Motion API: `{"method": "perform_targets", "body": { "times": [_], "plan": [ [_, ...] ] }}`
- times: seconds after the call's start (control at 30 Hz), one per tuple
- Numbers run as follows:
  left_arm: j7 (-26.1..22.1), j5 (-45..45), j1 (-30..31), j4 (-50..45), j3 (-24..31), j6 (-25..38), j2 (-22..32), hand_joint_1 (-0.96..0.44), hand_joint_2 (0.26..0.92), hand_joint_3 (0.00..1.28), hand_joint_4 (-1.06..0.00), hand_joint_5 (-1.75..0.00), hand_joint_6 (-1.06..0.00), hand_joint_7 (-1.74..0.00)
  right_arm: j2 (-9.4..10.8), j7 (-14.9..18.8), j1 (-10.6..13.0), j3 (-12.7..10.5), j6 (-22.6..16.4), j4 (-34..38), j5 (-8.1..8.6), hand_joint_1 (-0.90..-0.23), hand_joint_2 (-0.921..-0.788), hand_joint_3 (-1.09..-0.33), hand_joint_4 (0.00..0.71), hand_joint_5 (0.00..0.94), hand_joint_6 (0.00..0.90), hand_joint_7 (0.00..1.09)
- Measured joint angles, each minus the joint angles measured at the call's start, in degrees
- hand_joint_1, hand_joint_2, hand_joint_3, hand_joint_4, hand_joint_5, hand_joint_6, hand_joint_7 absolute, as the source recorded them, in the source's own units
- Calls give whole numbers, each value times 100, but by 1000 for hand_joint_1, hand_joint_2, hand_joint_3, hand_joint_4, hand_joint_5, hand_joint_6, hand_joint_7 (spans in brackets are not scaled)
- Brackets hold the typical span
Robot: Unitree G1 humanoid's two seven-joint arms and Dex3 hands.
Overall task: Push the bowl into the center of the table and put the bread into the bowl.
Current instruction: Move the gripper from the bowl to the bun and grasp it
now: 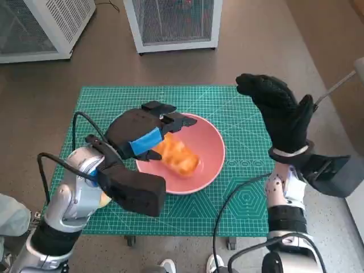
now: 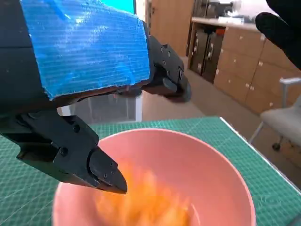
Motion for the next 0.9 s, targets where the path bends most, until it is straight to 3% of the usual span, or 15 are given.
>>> {"method": "perform_targets", "body": {
  "times": [0.47,0.9],
  "plan": [
    [-637,76,546,-1648,731,1313,169,-304,723,0,-32,-1,-206,0,50,-3,59,29,-4,0,10,-563,-921,-606,226,0,325,0],
    [-1239,-461,1698,-3138,2551,2015,794,-264,720,0,-13,0,-185,0,57,1,107,29,99,-117,31,-558,-921,-606,227,0,325,0]
  ]
}}
